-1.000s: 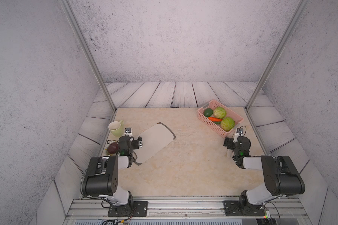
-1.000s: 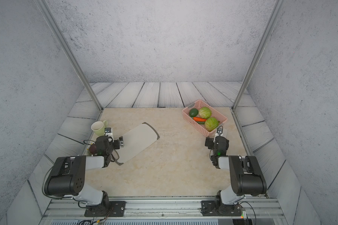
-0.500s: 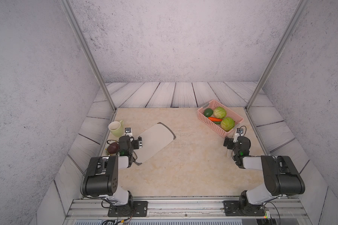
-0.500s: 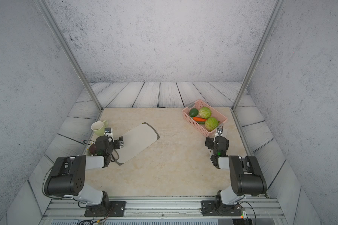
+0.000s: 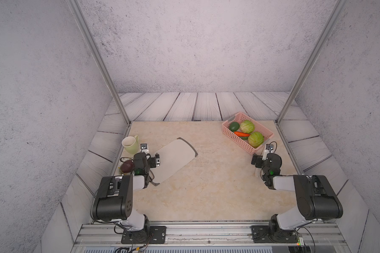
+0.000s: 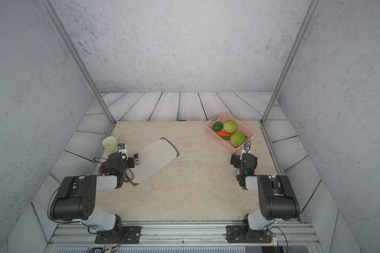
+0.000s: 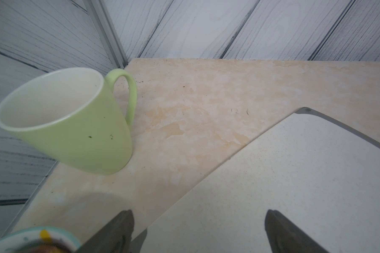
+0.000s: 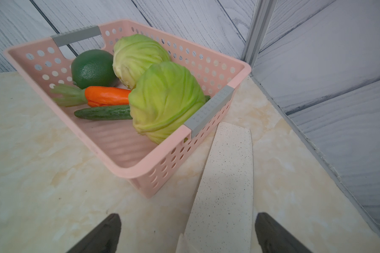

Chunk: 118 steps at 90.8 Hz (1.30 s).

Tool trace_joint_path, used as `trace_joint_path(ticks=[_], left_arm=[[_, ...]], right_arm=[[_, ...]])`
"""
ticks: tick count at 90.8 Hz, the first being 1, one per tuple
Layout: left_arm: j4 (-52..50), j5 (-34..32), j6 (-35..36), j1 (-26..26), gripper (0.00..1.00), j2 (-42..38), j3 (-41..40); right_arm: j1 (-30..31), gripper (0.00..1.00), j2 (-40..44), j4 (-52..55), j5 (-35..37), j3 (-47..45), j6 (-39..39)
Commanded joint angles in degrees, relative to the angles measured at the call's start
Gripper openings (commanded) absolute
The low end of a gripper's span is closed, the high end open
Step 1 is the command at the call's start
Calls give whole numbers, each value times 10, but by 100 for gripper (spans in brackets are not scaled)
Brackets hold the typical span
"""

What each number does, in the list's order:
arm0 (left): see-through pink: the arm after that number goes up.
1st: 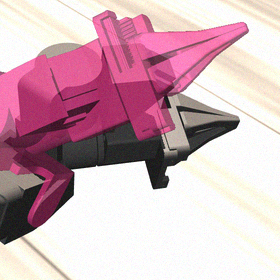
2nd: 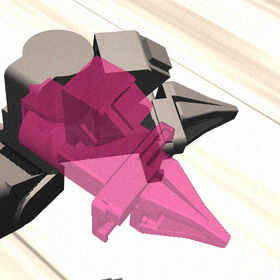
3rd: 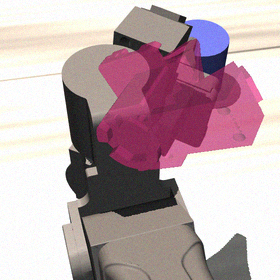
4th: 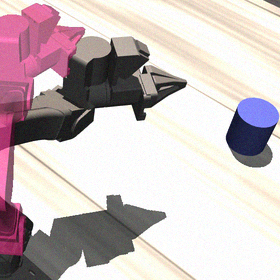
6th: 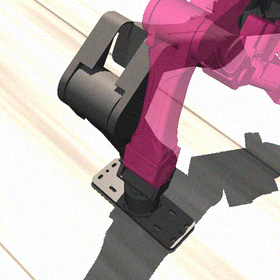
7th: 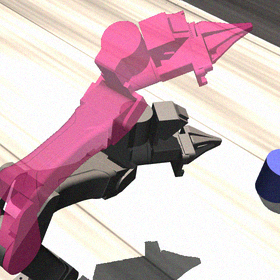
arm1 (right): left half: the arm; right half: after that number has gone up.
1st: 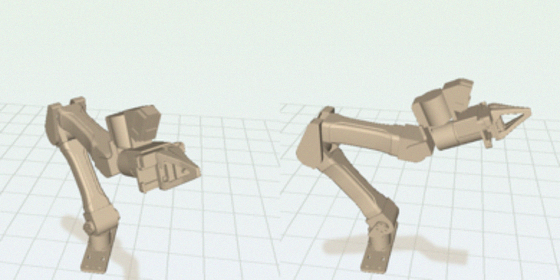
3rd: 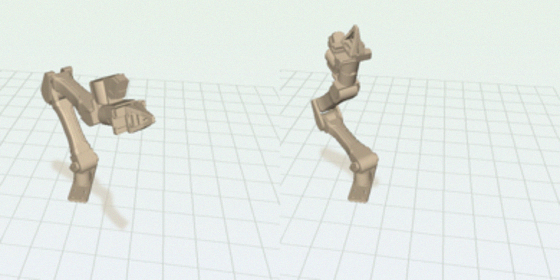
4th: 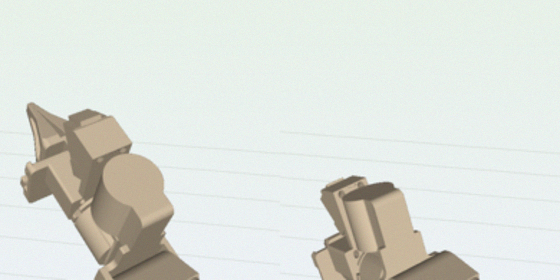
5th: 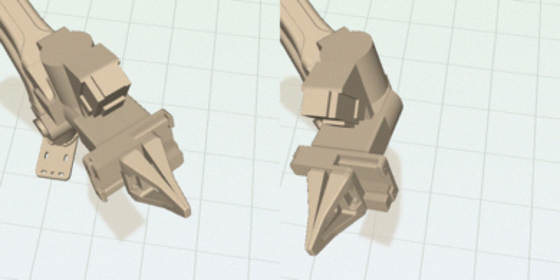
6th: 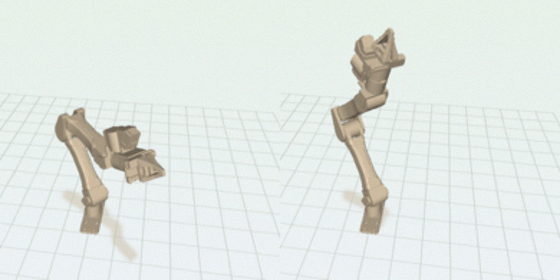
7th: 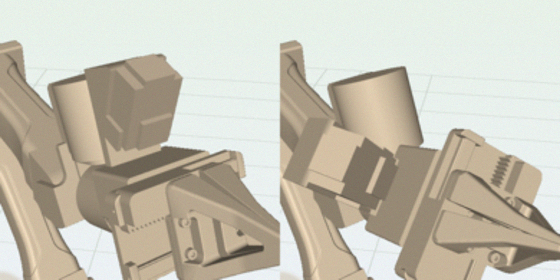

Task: Align the knife with the edge of the cutting board
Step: Move the work surface to the center of the board.

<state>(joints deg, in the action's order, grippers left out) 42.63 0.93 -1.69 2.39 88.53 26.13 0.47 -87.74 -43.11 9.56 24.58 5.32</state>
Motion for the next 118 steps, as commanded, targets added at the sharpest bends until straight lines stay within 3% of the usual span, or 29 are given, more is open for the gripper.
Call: trace_joint_path(ticks=[1, 29, 35, 41, 49, 65, 74, 99, 118], left_arm=[[3, 5, 4, -1, 98, -8, 8], [2, 4, 3, -3, 98, -12, 6], [-7, -41, -13, -5, 98, -21, 20], [-131, -114, -43, -7, 98, -61, 70], [-309, -212, -128, -11, 98, -100, 150], [-539, -263, -274, -12, 98, -152, 263], [-633, -224, -289, -12, 98, -171, 315], [-730, -71, -316, -26, 98, -231, 337], [-854, 15, -324, -26, 98, -219, 354]], right_arm=[[2, 99, 5, 3, 4, 6, -4], [2, 99, 5, 6, 4, 8, -3], [2, 99, 6, -1, 6, 7, -5], [3, 99, 19, 21, 57, 14, 12], [2, 99, 71, 244, 111, 106, 48], [2, 99, 127, 452, 79, 208, 135], [2, 99, 147, 543, 21, 248, 161], [3, 99, 148, 731, -197, 347, 179], [32, 99, 166, 751, -301, 350, 191]])
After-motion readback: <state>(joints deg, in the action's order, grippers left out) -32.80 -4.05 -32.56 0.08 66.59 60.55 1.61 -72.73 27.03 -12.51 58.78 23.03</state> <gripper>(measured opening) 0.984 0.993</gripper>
